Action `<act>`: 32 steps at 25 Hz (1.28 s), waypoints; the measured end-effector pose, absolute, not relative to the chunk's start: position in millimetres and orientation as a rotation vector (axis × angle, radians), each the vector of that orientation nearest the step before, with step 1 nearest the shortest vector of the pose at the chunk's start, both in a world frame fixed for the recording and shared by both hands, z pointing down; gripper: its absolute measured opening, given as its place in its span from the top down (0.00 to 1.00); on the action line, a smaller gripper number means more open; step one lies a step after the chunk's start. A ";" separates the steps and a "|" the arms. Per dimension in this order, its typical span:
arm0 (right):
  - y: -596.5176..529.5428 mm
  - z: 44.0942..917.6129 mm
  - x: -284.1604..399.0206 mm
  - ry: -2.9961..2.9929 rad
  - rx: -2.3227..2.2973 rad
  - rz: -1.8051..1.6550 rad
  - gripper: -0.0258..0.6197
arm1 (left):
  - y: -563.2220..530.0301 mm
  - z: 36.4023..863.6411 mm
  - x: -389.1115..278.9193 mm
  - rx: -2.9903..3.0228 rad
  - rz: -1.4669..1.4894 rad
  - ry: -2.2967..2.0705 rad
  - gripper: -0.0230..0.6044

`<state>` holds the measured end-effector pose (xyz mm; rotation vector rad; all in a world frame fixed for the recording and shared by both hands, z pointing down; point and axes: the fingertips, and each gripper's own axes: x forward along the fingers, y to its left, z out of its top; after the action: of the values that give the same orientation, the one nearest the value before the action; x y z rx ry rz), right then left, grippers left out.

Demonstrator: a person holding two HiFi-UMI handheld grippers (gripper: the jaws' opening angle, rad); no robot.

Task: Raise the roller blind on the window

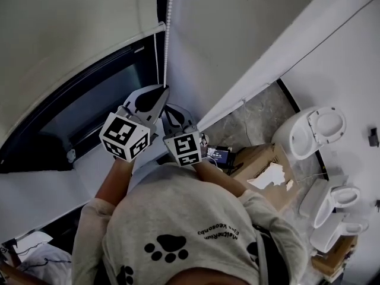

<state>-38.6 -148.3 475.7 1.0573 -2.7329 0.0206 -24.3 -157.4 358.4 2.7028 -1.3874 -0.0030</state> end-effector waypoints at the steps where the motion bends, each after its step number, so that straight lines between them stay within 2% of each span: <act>1: -148.0 482.4 -38.1 -2.720 1.054 0.020 0.95 | -157.4 365.1 -24.3 2.692 -0.005 -1.382 0.95; 13: -144.9 558.8 -31.2 -2.610 0.965 0.109 0.95 | -156.8 442.2 -21.7 2.591 0.044 -1.370 0.95; 22: -140.6 564.4 -37.2 -2.633 0.932 0.170 0.94 | -158.5 449.5 -20.5 2.601 0.039 -1.335 0.95; 23: -139.6 564.0 -39.1 -2.644 0.917 0.186 0.94 | -159.1 450.1 -20.5 2.604 0.037 -1.325 0.95; 25: -139.0 560.6 -40.6 -2.655 0.910 0.213 0.79 | -160.4 451.7 -20.6 2.610 0.034 -1.307 0.95; 26: -139.6 556.8 -39.5 -2.654 0.923 0.216 0.77 | -161.0 452.0 -20.6 2.614 0.032 -1.298 0.95; 32: -147.0 515.2 -18.4 -2.638 1.045 0.189 0.77 | -164.9 450.1 -20.6 2.643 0.042 -1.245 0.95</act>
<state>-18.4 -147.0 515.2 1.0454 -2.6376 0.1894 -20.6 -164.9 450.1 2.6430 -1.2453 0.0425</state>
